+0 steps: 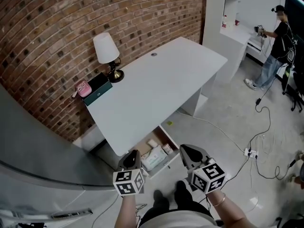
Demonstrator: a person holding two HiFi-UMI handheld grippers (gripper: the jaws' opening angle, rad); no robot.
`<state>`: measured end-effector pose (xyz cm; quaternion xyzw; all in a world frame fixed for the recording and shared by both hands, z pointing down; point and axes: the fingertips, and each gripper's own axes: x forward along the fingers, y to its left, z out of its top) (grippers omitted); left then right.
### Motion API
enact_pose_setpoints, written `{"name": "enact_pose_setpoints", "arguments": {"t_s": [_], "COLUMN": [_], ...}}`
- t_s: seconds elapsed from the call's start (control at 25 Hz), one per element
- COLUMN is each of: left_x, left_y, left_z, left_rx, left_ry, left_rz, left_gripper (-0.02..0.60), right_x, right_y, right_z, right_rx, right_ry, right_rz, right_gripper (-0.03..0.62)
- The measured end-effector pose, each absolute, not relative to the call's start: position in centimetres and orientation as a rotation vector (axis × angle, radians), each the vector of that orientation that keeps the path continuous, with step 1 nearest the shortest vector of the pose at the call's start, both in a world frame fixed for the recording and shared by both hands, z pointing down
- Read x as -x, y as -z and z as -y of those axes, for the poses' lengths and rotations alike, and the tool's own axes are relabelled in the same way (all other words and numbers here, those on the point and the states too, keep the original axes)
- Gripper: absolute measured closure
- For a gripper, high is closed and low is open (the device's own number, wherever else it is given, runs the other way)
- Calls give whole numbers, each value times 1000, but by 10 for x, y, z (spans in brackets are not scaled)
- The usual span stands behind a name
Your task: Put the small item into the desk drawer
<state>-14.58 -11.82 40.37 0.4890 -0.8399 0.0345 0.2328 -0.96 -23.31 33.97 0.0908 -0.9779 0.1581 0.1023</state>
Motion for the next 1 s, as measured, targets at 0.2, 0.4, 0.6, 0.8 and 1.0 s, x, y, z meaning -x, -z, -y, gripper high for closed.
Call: {"name": "enact_pose_setpoints", "arguments": {"t_s": [0.2, 0.4, 0.6, 0.8, 1.0], "left_x": [144, 144, 149, 158, 173], "left_y": [-405, -406, -406, -413, -417], "left_z": [126, 134, 138, 140, 149], "left_rx": [-1367, -1373, -1362, -1336, -1309], "left_ry": [-105, -108, -111, -113, -103], "left_rz": [2288, 2284, 2292, 2306, 2318], "left_gripper": [552, 552, 552, 552, 552], "right_x": [6, 7, 14, 29, 46], "right_y": [-338, -341, -344, -357, -367], "right_z": [244, 250, 254, 257, 267], "right_rx": [-298, -290, -256, -194, -153], "right_ry": [-479, -482, -476, -487, -495], "right_rz": [2901, 2893, 2883, 2867, 2857], "right_gripper": [588, 588, 588, 588, 588]}}
